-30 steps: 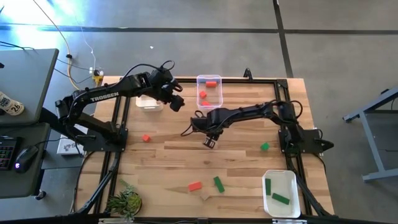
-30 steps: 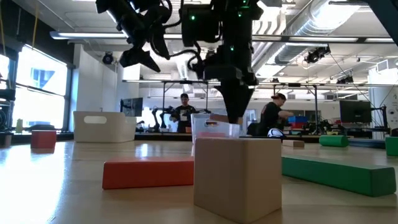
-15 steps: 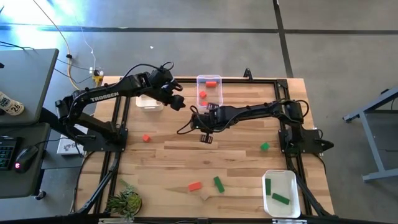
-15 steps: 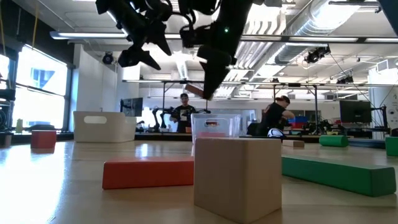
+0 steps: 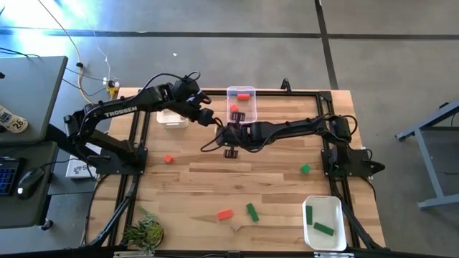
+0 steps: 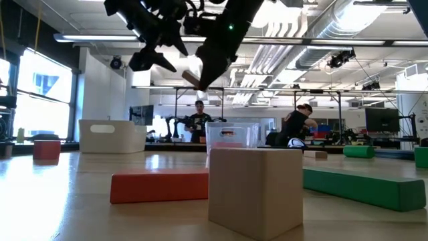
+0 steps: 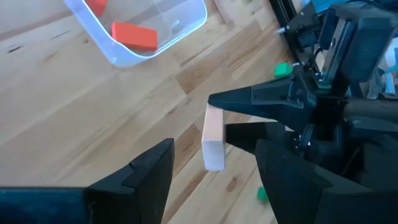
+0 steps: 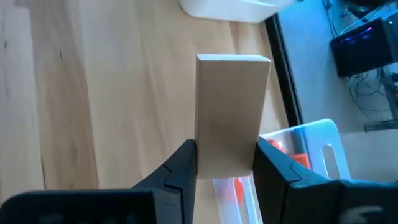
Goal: Sort & place blocks by color
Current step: Put the brown block into the top white bin
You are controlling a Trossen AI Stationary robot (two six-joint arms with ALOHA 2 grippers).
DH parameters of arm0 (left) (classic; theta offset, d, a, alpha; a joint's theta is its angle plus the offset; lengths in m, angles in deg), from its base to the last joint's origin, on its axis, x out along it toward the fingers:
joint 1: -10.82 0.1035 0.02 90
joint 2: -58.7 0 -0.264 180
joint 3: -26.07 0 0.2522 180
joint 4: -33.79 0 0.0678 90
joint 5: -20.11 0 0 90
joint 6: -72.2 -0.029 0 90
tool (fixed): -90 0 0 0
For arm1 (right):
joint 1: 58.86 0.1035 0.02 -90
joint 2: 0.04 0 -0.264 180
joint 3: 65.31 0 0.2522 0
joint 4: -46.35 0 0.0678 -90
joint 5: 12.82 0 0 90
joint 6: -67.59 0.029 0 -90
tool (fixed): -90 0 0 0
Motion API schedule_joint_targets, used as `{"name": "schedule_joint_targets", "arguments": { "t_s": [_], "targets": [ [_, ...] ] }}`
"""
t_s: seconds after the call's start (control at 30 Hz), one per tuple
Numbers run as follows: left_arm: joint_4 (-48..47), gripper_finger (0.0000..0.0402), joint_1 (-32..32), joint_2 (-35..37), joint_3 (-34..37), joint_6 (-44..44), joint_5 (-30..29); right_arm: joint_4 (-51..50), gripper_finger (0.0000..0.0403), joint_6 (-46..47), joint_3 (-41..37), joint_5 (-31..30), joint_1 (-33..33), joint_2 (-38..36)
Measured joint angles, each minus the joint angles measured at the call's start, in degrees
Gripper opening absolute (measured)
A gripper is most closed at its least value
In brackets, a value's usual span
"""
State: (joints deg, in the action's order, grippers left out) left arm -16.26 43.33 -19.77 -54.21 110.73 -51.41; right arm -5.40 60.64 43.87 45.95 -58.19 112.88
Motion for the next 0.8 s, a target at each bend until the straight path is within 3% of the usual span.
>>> {"name": "schedule_joint_targets", "arguments": {
  "t_s": [0.2, 0.47, 0.8],
  "targets": [
    [0.52, 0.0214, 0.00, 0.00, 0.00, -0.10, -0.06, 0.34, 0.0103, -0.13, 3.73, -3.11, -0.42, 0.02],
    [3.04, 0.0214, 0.04, 0.02, 0.00, -0.97, -0.74, 0.92, 0.0101, -0.71, 8.45, -2.16, -1.82, 0.00],
    [5.71, 0.0213, 0.00, 0.00, 0.00, -0.82, -1.05, 1.50, 0.0100, -0.49, 8.59, -2.00, -2.26, 0.00]
  ]
}}
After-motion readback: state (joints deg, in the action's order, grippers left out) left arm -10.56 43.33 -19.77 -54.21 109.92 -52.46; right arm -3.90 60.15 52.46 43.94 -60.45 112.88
